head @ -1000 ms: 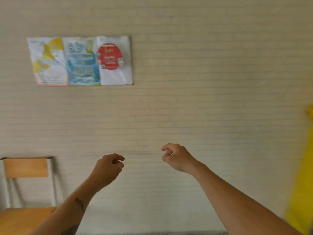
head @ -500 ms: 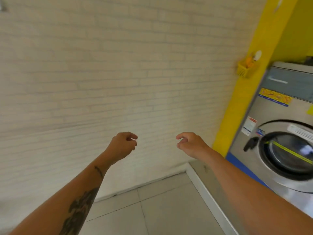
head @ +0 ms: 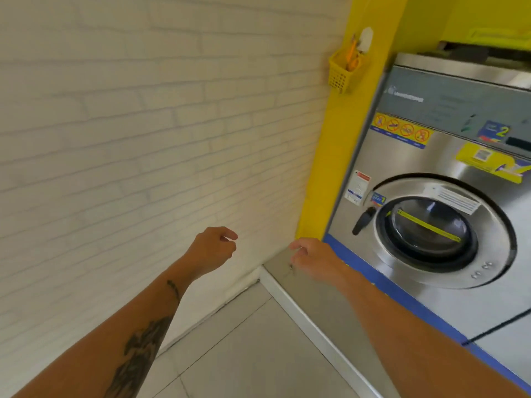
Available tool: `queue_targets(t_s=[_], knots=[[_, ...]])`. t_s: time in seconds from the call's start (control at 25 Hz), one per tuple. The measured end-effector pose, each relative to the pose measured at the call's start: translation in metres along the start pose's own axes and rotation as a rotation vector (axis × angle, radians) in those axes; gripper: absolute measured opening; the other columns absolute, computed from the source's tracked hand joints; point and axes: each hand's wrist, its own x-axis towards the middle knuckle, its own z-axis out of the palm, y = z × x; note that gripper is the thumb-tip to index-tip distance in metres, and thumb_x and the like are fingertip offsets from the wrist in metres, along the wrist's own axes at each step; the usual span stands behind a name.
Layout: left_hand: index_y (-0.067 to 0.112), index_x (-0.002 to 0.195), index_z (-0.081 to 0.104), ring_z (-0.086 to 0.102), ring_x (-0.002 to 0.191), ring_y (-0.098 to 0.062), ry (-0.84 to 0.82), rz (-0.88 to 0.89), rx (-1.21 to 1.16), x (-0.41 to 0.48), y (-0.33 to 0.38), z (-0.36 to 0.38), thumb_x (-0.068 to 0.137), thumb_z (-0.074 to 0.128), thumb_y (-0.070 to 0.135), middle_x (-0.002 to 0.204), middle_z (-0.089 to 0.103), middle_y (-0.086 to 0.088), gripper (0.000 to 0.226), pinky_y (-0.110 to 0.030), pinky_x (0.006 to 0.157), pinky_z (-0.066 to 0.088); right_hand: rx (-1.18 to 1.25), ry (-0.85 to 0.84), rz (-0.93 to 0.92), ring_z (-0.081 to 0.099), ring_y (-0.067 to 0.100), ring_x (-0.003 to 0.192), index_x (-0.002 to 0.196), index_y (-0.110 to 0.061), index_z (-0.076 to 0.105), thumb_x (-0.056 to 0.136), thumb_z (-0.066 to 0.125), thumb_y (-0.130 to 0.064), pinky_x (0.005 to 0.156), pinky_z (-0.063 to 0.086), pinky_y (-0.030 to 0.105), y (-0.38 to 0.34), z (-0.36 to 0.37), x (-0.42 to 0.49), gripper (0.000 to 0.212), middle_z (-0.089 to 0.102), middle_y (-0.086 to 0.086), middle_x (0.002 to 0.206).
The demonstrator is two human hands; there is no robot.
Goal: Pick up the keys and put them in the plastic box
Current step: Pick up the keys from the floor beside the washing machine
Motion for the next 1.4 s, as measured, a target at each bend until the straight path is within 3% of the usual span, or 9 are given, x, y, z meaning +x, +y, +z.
queue_targets(t_s=[0.28, 0.48, 0.6, 0.72, 0.84, 0.96, 1.12, 1.28, 1.4], knots=[[0.024, 0.106, 0.068, 0.072, 0.091, -0.025, -0.136, -0.074, 0.001, 0.146, 0.036, 0.090, 0.084, 0.056, 0.012, 0.098, 0.072, -0.006, 0.028, -0.021, 0.063, 0.053, 0.008, -0.036, 0.121, 0.057, 0.011, 0.079, 0.128, -0.021, 0.057, 0.092, 0.046, -0.013, 0.055, 0.046, 0.020, 0.082, -0.039, 0.132, 0.039, 0.059, 0.004, 0.120], [0.026, 0.106, 0.069, 0.072, 0.088, -0.025, -0.227, -0.169, 0.040, 0.239, 0.038, 0.168, 0.082, 0.048, 0.016, 0.108, 0.070, -0.007, 0.033, -0.029, 0.070, 0.058, -0.079, -0.190, 0.173, 0.050, 0.027, 0.126, 0.142, -0.009, 0.045, 0.092, 0.052, -0.005, 0.090, 0.043, 0.028, 0.149, -0.060, 0.224, 0.051, 0.051, 0.012, 0.139], [0.028, 0.107, 0.069, 0.070, 0.091, -0.021, -0.294, -0.205, 0.082, 0.290, 0.024, 0.211, 0.082, 0.050, 0.020, 0.111, 0.069, -0.005, 0.032, -0.032, 0.073, 0.058, -0.114, -0.229, 0.217, 0.039, 0.029, 0.138, 0.146, -0.012, 0.039, 0.091, 0.055, -0.013, 0.108, 0.037, 0.036, 0.194, -0.049, 0.274, 0.057, 0.041, 0.015, 0.149], [0.030, 0.109, 0.068, 0.070, 0.089, -0.016, -0.349, -0.230, 0.162, 0.349, -0.013, 0.259, 0.087, 0.046, 0.019, 0.110, 0.068, 0.000, 0.033, -0.026, 0.070, 0.057, -0.155, -0.224, 0.254, 0.034, 0.029, 0.139, 0.148, -0.015, 0.034, 0.092, 0.051, -0.023, 0.111, 0.033, 0.039, 0.249, -0.011, 0.327, 0.058, 0.037, 0.011, 0.150], [0.028, 0.114, 0.068, 0.061, 0.094, -0.012, -0.367, -0.228, 0.243, 0.420, -0.070, 0.313, 0.090, 0.043, 0.017, 0.116, 0.065, 0.004, 0.036, -0.017, 0.067, 0.044, -0.196, -0.170, 0.272, 0.032, 0.026, 0.139, 0.150, -0.016, 0.028, 0.096, 0.046, -0.027, 0.109, 0.033, 0.038, 0.312, 0.044, 0.382, 0.058, 0.034, 0.005, 0.151], [0.025, 0.117, 0.066, 0.061, 0.099, -0.018, -0.359, -0.219, 0.236, 0.479, -0.127, 0.368, 0.089, 0.044, 0.016, 0.115, 0.062, 0.006, 0.038, -0.024, 0.079, 0.047, -0.214, -0.134, 0.277, 0.029, 0.024, 0.140, 0.151, -0.016, 0.025, 0.097, 0.044, -0.025, 0.109, 0.032, 0.037, 0.375, 0.102, 0.429, 0.057, 0.032, 0.003, 0.152], [0.021, 0.125, 0.060, 0.057, 0.118, -0.020, -0.359, -0.185, 0.231, 0.547, -0.211, 0.443, 0.089, 0.047, 0.016, 0.129, 0.060, -0.001, 0.039, -0.036, 0.101, 0.047, -0.257, -0.141, 0.282, 0.018, 0.022, 0.147, 0.153, -0.014, 0.020, 0.098, 0.044, -0.025, 0.115, 0.025, 0.037, 0.451, 0.168, 0.496, 0.061, 0.024, 0.006, 0.159], [0.029, 0.135, 0.050, 0.048, 0.126, -0.023, -0.308, -0.065, 0.322, 0.599, -0.274, 0.497, 0.088, 0.054, 0.022, 0.139, 0.048, 0.000, 0.048, -0.032, 0.101, 0.041, -0.332, -0.114, 0.255, 0.015, 0.024, 0.148, 0.152, -0.012, 0.022, 0.098, 0.046, -0.025, 0.115, 0.024, 0.037, 0.506, 0.208, 0.557, 0.061, 0.022, 0.009, 0.160], [0.039, 0.144, 0.039, 0.026, 0.141, -0.023, -0.352, 0.061, 0.441, 0.621, -0.299, 0.519, 0.083, 0.061, 0.016, 0.156, 0.026, 0.006, 0.068, -0.034, 0.108, 0.032, -0.439, -0.052, 0.191, 0.016, 0.029, 0.148, 0.151, -0.009, 0.022, 0.097, 0.047, -0.026, 0.118, 0.024, 0.040, 0.535, 0.228, 0.591, 0.062, 0.021, 0.013, 0.160]])
